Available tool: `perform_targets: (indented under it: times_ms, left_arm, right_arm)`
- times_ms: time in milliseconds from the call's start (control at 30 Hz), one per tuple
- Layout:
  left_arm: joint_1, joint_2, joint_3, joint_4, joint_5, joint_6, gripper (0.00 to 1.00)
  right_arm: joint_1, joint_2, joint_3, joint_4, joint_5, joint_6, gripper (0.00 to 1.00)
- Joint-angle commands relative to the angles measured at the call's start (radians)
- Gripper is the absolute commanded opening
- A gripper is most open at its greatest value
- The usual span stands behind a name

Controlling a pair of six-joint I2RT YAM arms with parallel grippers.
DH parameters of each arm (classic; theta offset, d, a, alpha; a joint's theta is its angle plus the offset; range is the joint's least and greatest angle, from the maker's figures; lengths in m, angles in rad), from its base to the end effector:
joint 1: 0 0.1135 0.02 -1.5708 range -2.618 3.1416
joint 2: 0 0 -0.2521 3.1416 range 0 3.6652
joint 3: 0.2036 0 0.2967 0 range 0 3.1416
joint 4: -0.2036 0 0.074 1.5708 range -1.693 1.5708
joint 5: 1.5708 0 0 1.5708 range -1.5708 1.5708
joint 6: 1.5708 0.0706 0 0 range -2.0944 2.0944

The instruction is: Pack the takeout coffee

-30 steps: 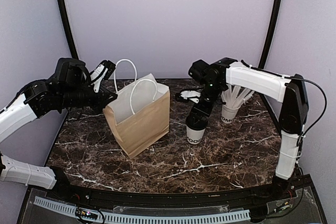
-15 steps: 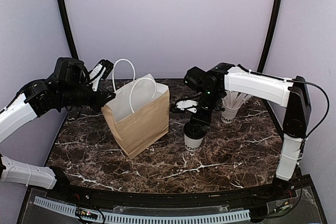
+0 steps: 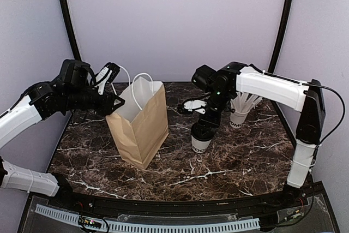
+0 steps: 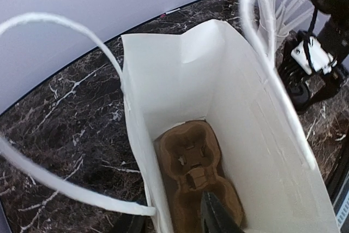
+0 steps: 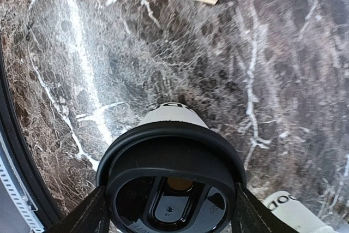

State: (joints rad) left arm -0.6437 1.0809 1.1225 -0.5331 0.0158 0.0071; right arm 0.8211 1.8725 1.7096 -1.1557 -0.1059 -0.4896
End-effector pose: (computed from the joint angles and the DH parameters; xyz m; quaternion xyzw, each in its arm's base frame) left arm 0.2526 -0.1910 0.3397 0.2781 0.8115 -0.1672 0.4859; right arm 0.2857 0.3179 0.2266 -0.6090 0.7814 0.0725 0.1152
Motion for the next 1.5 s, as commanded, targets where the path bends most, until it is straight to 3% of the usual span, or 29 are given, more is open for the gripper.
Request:
perform_targets:
  times_ms: [0,200,367,567,800,933,1167,1467]
  left_arm:
    - [0.009,0.033,0.038,-0.013,0.047,-0.018,0.46]
    - [0.013,0.065,0.094,-0.059,0.052,-0.09,0.55]
    - [0.013,0.069,0.145,-0.136,0.017,-0.157,0.54]
    - [0.013,0.156,0.258,-0.27,0.012,-0.202,0.38]
    - [0.013,0.263,0.367,-0.376,0.042,-0.194,0.13]
    - [0.013,0.31,0.432,-0.406,0.051,-0.12,0.0]
    - [0.014,0.366,0.542,-0.402,-0.002,0.078,0.0]
    - [0.013,0.39,0.536,-0.307,0.013,0.158,0.0]
  right_arm:
    - [-0.009,-0.105,0.067,0.035,0.036,-0.066,0.64]
    - [-0.04,-0.109,0.204,0.059,0.069,-0.135,0.56]
    - [-0.075,-0.099,0.402,0.13,0.103,-0.169,0.56]
    - [-0.095,-0.114,0.501,0.264,0.153,-0.146,0.55]
    - [-0.097,-0.108,0.558,0.366,0.231,-0.095,0.54]
    - [-0.097,-0.105,0.597,0.376,0.143,-0.068,0.52]
    - [-0.083,-0.101,0.679,0.299,-0.152,-0.077,0.49]
    - [0.052,-0.116,0.616,0.114,-0.215,-0.236,0.45]
